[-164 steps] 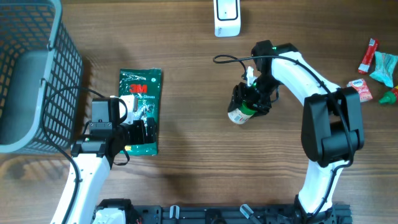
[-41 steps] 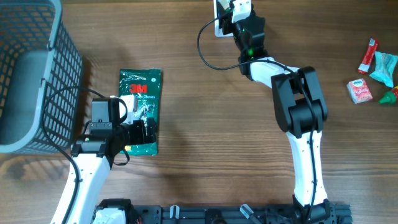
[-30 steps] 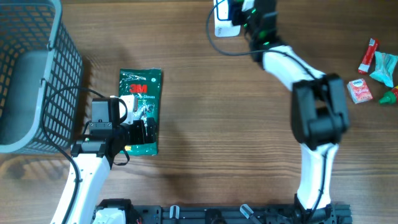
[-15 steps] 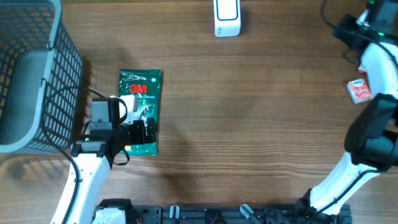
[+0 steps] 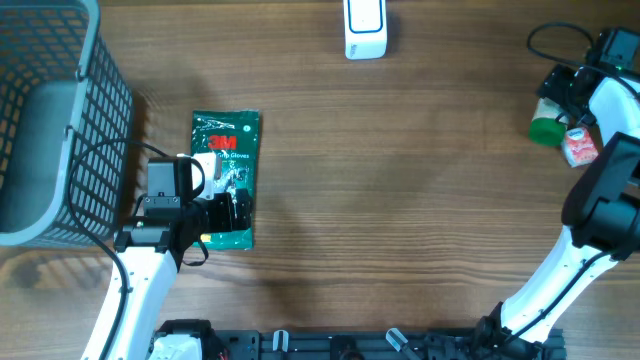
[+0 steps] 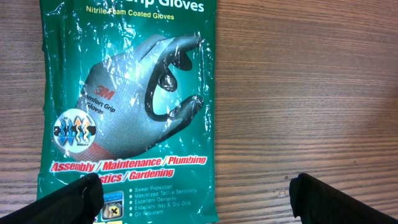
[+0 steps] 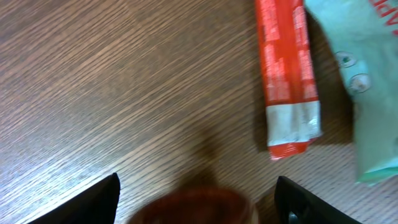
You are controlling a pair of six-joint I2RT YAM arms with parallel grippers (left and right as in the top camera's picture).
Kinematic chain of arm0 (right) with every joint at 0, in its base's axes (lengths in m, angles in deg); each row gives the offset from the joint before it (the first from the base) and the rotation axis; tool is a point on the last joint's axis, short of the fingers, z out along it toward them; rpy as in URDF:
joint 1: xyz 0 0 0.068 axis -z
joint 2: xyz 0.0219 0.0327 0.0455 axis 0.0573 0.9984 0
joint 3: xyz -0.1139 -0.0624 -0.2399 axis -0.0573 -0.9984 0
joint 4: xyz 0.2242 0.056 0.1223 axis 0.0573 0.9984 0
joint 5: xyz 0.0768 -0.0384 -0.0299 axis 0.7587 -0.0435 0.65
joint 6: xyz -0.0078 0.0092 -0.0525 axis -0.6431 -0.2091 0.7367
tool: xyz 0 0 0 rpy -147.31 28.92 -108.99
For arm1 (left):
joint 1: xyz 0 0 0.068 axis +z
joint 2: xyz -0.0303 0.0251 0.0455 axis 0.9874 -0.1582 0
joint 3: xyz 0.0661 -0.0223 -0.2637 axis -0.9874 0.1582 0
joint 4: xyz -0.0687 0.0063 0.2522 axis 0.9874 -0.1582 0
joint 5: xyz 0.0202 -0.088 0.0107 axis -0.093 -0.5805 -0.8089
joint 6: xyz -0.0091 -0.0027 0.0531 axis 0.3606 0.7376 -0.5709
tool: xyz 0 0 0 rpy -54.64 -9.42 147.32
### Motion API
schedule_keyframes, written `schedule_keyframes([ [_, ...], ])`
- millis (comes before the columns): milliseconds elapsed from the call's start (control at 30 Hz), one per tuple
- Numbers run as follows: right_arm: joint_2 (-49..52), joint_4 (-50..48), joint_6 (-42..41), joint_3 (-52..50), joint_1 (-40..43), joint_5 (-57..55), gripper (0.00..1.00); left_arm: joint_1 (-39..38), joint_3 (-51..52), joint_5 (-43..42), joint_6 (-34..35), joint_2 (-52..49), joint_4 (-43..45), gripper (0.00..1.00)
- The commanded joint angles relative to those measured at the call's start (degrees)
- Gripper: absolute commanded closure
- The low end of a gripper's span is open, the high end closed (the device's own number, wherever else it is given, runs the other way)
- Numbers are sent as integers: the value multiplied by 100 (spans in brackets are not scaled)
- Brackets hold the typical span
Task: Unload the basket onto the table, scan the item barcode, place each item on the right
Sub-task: 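Carry the jar to the right edge and release it, then move the right gripper back toward table center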
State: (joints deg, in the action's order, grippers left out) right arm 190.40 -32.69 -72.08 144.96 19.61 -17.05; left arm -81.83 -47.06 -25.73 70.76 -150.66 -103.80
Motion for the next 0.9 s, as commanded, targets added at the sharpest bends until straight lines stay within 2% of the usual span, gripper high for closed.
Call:
schedule_keyframes([
  [0,181,-26,111,48,114,-170,20,46,2,-7,50,7,17,0],
  [67,195,-72,179,48,118,-170,17,46,2,-7,50,7,17,0],
  [133,116,-197,391,61,118,-170,0,46,2,-7,50,7,17,0],
  [267,-483,-168,284,291,116,-168,0,46,2,-7,50,7,17,0],
  [367,-1381,-166,-396,323,70,-35,0,46,2,-7,50,7,17,0],
  [500,-2332,345,-1143,321,-85,1438,0,46,2,-7,50,7,17,0],
  [667,-2465,1043,-1276,275,-442,3644,0,46,2,-7,48,7,17,0],
  [767,-2367,1593,-1394,205,-791,3718,4,46,2,-7,48,7,17,0],
  [867,-2302,2245,-1375,164,-1202,3617,0,46,2,-7,50,7,17,0],
])
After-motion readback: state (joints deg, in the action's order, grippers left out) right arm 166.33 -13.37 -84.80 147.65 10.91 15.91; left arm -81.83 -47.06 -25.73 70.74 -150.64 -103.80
